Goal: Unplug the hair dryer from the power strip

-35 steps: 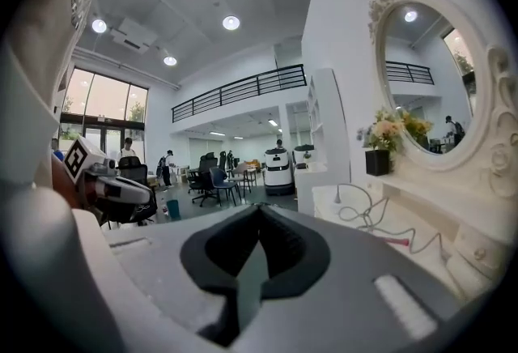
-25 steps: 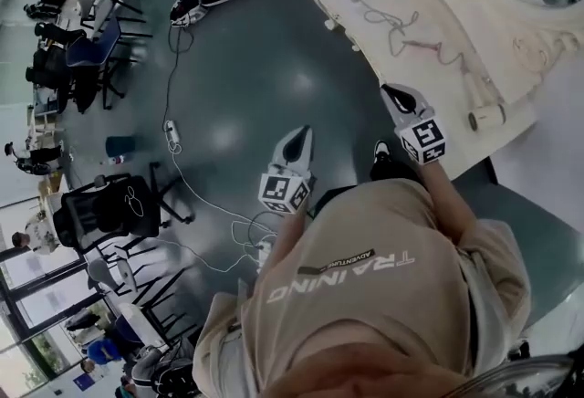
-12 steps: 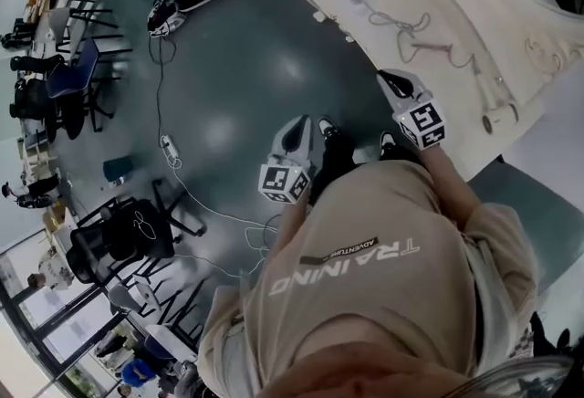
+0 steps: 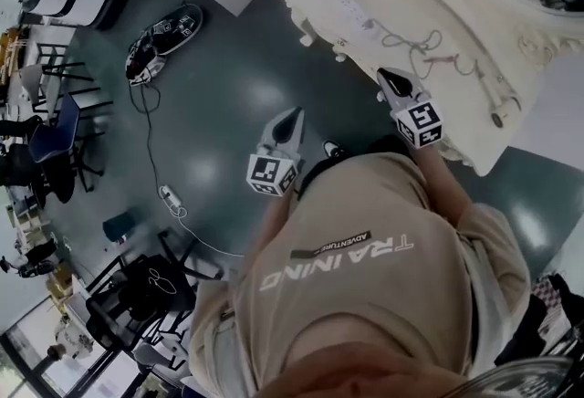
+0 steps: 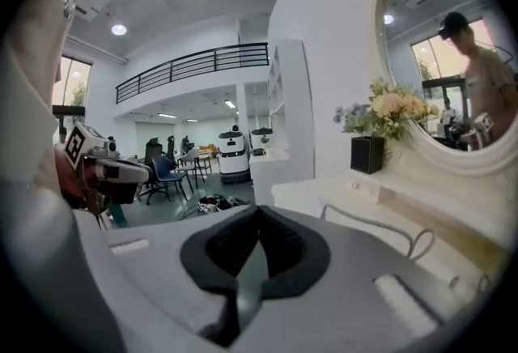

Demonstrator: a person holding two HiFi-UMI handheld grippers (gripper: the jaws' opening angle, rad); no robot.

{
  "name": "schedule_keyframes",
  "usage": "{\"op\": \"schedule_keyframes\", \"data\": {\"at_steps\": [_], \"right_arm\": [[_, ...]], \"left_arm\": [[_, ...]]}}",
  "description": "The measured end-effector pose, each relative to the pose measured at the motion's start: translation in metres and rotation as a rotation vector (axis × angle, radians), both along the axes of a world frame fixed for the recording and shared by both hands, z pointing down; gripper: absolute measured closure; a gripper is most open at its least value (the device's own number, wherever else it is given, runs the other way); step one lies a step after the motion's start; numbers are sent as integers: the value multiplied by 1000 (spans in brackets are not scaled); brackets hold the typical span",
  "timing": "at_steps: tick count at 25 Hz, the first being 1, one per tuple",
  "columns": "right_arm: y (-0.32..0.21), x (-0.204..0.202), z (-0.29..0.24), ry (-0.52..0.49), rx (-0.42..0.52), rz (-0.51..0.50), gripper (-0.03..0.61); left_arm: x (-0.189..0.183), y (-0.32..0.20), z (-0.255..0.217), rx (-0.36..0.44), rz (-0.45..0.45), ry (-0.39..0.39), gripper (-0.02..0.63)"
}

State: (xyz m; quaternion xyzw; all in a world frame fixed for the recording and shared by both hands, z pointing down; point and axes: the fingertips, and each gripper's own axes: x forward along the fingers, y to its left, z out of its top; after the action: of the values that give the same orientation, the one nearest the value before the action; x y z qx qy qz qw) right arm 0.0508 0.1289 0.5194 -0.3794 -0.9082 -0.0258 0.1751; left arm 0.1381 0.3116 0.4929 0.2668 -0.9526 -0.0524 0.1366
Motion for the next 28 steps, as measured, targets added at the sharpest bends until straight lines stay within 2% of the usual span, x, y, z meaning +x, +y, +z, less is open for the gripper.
{"op": "schedule_keyframes", "data": {"at_steps": [4,8,12,17,21,28], "right_arm": [[34,-4,16,41,-10,51,574],[27,-12,16,64,35,77,574],[33,-46,31,26,121,10,574],[42,-89,69,134,93,-70,574],[51,-115,84,179,67,-158,574],[25,-126,109,268,7,-63,574]], "left_arm": [[-30,39,24,-7,50,32,607],[-61,31,27,29,98,73,607],[-106,13,19,3,135,50,607],[-161,1,8,-21,92,85,607],[-201,-21,10,-71,175,103,607],[-260,-80,13,-103,371,127,607]]}}
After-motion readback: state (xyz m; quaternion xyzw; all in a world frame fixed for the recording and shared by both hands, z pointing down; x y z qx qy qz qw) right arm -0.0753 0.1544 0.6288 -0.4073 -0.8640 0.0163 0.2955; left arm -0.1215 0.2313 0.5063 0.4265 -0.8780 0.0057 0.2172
